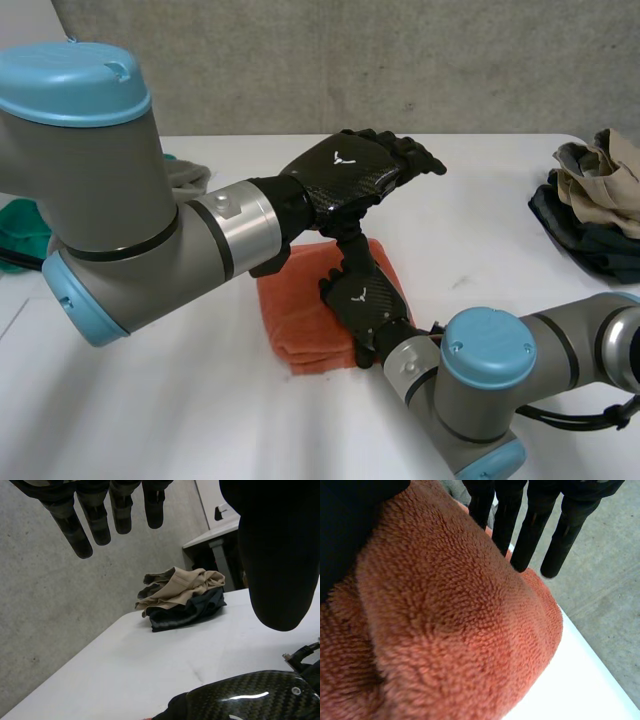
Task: Fold the laundry.
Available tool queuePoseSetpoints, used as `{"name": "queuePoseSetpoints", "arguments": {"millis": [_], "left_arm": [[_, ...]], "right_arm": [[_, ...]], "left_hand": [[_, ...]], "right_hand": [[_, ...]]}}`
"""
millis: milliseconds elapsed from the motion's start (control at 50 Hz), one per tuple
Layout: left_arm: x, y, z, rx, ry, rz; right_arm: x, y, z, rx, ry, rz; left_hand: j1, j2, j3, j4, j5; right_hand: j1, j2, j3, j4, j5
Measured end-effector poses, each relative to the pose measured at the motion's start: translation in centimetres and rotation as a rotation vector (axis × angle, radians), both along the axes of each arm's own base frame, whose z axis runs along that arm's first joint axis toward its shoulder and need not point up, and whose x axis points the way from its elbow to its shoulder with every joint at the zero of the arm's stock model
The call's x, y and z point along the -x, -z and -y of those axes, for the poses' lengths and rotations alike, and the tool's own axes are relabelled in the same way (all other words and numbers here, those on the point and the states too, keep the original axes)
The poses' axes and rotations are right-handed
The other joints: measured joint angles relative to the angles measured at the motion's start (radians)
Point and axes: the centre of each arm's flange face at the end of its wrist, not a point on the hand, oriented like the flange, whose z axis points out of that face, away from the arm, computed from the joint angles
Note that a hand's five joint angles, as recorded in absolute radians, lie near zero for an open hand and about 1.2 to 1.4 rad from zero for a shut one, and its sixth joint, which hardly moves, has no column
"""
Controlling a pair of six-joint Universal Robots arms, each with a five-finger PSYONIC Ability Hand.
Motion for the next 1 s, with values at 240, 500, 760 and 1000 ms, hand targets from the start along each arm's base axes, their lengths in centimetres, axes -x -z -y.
{"name": "queuePoseSetpoints", "arguments": {"millis": [240, 500, 760, 1000], "left_arm": [[-0.1, 0.1, 0.0, -0.004, -0.002, 0.003], [-0.2, 0.5, 0.0, -0.014, -0.004, 0.011], [-0.3, 0.3, 0.0, -0.010, -0.007, 0.008], [-0.4, 0.3, 0.0, -0.010, -0.007, 0.009]], "right_arm": [[-0.9, -1.0, 0.9, 0.030, -0.017, 0.032], [-1.3, -1.2, 1.5, 0.044, -0.019, 0.045], [-1.6, -1.2, 1.9, 0.049, -0.013, 0.047], [-1.4, -1.5, 1.3, 0.040, -0.008, 0.046]], "left_hand": [[0.000, 0.000, 0.000, 0.000, 0.000], [0.000, 0.000, 0.000, 0.000, 0.000], [0.000, 0.000, 0.000, 0.000, 0.000], [0.000, 0.000, 0.000, 0.000, 0.000]], "right_hand": [[0.011, -0.005, -0.004, 0.002, 0.000], [0.141, 0.123, 0.123, 0.123, 0.000], [-0.037, -0.058, -0.054, -0.051, 0.144], [-0.131, -0.157, -0.152, -0.160, 0.142]]}}
